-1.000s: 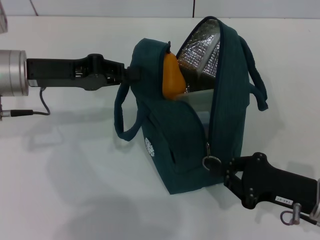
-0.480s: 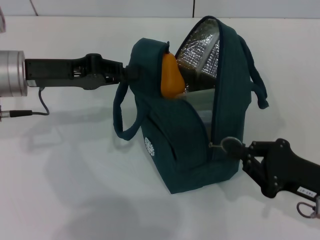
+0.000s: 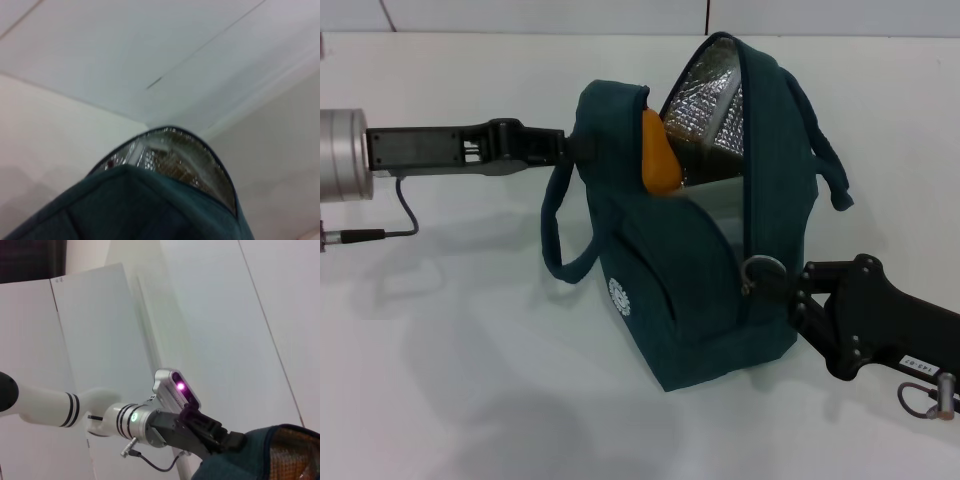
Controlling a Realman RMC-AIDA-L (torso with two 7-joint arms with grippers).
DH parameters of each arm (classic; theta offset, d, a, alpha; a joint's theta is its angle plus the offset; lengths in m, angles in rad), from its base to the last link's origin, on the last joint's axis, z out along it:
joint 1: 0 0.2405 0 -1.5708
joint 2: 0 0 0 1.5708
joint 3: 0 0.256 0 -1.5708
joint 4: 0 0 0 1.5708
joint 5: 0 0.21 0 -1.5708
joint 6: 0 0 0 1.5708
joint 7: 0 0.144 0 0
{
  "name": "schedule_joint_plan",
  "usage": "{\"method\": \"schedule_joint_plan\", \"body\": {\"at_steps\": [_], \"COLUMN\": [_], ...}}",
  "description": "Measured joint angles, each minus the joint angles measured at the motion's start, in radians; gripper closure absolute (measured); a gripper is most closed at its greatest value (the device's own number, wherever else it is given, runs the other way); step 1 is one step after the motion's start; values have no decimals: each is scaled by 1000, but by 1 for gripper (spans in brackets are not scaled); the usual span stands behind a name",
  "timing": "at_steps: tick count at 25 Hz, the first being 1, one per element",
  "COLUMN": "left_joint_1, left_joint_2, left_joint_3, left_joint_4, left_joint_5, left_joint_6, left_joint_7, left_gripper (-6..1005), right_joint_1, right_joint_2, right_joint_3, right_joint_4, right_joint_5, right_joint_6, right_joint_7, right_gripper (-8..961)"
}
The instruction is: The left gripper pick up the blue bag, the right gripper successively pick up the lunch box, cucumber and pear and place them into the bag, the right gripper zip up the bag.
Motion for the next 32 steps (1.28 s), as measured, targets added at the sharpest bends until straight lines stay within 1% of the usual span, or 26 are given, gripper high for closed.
{"method": "schedule_joint_plan", "body": {"at_steps": [4,9,14,19,21,24,28,29,32], "left_joint_1": [24,55,77,95,106,131,167,176,206], "left_joint_2": [-4,-11,-15,-23,-26,-35,-50,-55,-68], "left_joint_3": [-1,1,3,2,1,-1,0,0,-1], "left_joint_4": [-4,-3,-5,-5,-5,-5,-5,-5,-11], "left_joint_5": [-51,-145,-213,-243,-248,-271,-283,-284,-297], "left_joint_6": [-2,5,17,50,67,97,108,108,108], "left_joint_7": [71,177,269,346,378,445,519,537,595], "left_gripper": [933,778,570,333,285,212,115,113,108], "right_joint_1": [4,5,10,30,42,72,146,177,228], "right_joint_2": [0,0,0,2,2,3,3,4,5], "right_joint_3": [3,1,2,1,0,0,-5,-12,-47], "right_joint_4": [-1,-9,-40,-53,-53,-53,-41,-34,-33], "right_joint_5": [1,34,86,151,180,209,209,206,204], "right_joint_6": [-4,-8,-7,3,9,29,53,60,89], "right_joint_7": [-10,-46,-88,-110,-114,-115,-107,-105,-103], "right_gripper": [942,941,940,939,939,938,937,937,936]}}
